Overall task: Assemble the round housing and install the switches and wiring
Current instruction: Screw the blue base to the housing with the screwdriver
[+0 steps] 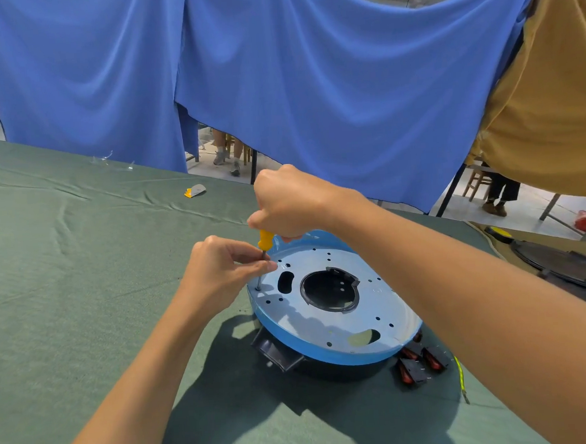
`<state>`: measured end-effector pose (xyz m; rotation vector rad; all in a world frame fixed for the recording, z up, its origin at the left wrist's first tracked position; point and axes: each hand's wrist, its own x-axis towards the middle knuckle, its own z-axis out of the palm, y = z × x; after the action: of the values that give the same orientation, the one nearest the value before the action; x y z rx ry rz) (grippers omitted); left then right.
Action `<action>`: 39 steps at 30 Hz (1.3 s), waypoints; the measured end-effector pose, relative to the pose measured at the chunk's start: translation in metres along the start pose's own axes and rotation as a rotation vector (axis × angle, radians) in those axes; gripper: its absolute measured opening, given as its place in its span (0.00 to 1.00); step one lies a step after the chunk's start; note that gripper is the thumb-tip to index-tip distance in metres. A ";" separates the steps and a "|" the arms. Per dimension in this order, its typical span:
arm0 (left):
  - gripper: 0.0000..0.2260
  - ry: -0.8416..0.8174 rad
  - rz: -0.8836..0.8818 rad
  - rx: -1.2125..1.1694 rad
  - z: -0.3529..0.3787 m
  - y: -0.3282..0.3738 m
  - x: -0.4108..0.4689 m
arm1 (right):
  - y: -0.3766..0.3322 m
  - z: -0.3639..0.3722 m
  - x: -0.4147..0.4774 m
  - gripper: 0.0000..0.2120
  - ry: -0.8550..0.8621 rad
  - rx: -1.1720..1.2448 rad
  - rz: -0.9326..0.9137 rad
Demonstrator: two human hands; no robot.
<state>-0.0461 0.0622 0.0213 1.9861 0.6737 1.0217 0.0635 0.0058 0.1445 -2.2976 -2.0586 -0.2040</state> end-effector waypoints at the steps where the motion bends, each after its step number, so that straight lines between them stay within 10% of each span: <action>1: 0.09 0.017 -0.006 0.005 0.001 0.000 0.000 | 0.000 0.001 0.000 0.13 0.006 0.005 0.014; 6: 0.12 0.005 0.004 0.008 0.002 -0.004 0.003 | -0.002 0.002 -0.001 0.17 -0.019 -0.014 -0.013; 10: 0.07 -0.058 0.021 0.029 0.001 -0.009 0.005 | -0.006 -0.007 -0.002 0.01 -0.082 -0.047 -0.125; 26: 0.01 0.016 0.097 0.115 0.004 -0.005 0.002 | -0.007 -0.004 0.000 0.19 -0.062 -0.035 -0.012; 33: 0.06 -0.068 0.089 0.084 0.002 -0.005 0.003 | -0.006 -0.016 -0.003 0.01 -0.093 -0.075 -0.132; 39: 0.03 -0.029 0.109 0.067 0.007 -0.006 0.002 | -0.006 0.000 0.004 0.16 -0.026 -0.063 -0.048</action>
<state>-0.0403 0.0645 0.0143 2.1116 0.5969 1.0442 0.0581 0.0107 0.1451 -2.2996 -2.1521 -0.2466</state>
